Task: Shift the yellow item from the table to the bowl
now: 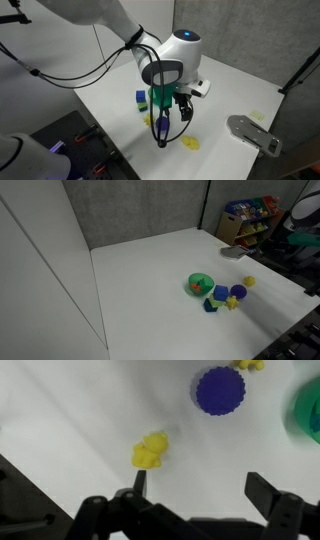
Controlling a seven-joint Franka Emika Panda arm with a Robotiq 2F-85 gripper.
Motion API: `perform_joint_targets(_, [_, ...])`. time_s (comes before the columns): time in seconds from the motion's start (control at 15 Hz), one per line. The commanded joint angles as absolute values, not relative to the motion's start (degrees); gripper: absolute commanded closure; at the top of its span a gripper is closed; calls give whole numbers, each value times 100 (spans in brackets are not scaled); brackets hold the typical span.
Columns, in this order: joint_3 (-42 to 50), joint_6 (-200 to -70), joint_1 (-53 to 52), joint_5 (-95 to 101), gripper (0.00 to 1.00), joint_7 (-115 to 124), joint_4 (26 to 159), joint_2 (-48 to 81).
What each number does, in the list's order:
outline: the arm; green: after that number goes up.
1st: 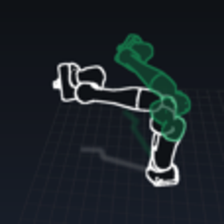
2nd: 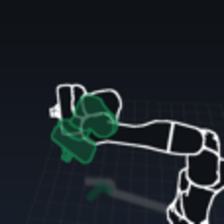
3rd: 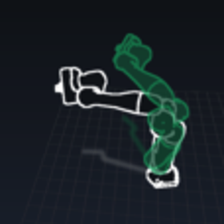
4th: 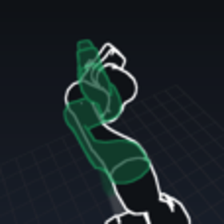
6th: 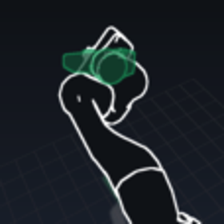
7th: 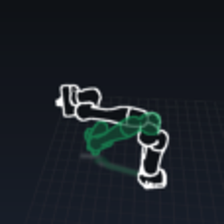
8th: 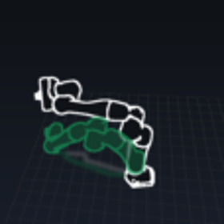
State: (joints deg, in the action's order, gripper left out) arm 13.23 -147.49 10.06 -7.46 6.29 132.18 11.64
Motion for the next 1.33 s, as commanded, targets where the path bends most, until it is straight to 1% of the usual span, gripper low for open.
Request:
perform_joint_targets(0.0, [1206, -14689, 1145, -1182, 0, 868, 12816, 1579])
perform_joint_targets(0.13, [1029, -14652, 1243, -1632, 0, 535, 12745, 1566])
perform_joint_targets(0.2, [1182, -14739, 1128, -1268, 0, 738, 12951, 1520])
perform_joint_targets(0.4, [1081, -14738, 1154, -1464, 0, 691, 12852, 1554])
perform_joint_targets(0.47, [1263, -14866, 1038, -1161, 0, 1167, 12729, 1752])
perform_joint_targets(0.8, [1494, -15022, 1082, -946, 0, 1771, 12503, 2258])
perform_joint_targets(1.27, [1390, -15407, 1305, -1384, 0, 1790, 12182, 3091])
